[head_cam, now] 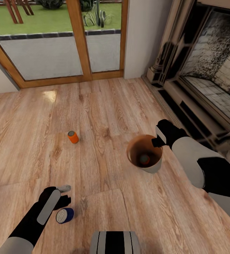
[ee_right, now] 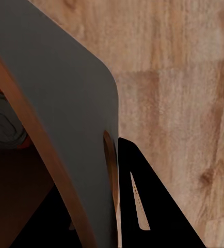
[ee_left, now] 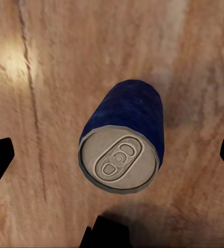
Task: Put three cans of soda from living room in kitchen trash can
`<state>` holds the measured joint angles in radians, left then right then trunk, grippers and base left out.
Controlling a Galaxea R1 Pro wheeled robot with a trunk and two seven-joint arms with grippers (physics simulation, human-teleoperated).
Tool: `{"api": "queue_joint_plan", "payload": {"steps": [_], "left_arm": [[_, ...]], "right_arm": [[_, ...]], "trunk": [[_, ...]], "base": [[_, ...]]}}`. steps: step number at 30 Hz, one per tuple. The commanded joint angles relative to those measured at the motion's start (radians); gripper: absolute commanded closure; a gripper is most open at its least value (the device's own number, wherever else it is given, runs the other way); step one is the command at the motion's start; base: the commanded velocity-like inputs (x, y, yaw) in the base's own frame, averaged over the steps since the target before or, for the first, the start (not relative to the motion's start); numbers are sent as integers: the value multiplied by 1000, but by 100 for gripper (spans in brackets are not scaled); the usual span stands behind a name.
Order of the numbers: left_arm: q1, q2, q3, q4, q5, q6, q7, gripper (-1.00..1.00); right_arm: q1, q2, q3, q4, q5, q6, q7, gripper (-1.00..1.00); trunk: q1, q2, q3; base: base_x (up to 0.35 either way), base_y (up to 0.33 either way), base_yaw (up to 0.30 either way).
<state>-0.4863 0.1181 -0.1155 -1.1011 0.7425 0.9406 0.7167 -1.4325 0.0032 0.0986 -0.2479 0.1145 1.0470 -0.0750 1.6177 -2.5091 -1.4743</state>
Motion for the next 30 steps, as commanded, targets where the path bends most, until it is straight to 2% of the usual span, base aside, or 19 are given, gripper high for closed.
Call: {"api": "queue_joint_plan", "payload": {"steps": [1,14,18,22,25,26,30], "left_arm": [[0,0,0,0,0,6,0,-100],[0,0,0,0,0,78,0,-100],[10,-23,-1,23,7,80,-1,-100],[14,-44,-1,45,10,71,-2,-100],[15,-49,-1,51,10,68,-1,-100],[15,-49,-1,51,11,68,-1,-100],[15,-50,-1,53,12,66,-1,-100]], "right_arm": [[-6,0,-2,1,-8,0,4,100],[-78,1,0,0,-45,0,3,100],[-100,16,-13,12,-39,0,-1,100],[-99,21,-27,38,-57,0,-4,100],[-104,23,-37,50,-68,0,-4,100],[-105,23,-82,50,-85,0,-4,100],[-108,24,-85,52,-85,0,-4,100]], "trunk": [[0,0,0],[0,0,0],[0,0,0],[0,0,0],[0,0,0],[0,0,0],[0,0,0]], "base": [[0,0,0],[0,0,0],[0,0,0],[0,0,0],[0,0,0],[0,0,0],[0,0,0]]}}
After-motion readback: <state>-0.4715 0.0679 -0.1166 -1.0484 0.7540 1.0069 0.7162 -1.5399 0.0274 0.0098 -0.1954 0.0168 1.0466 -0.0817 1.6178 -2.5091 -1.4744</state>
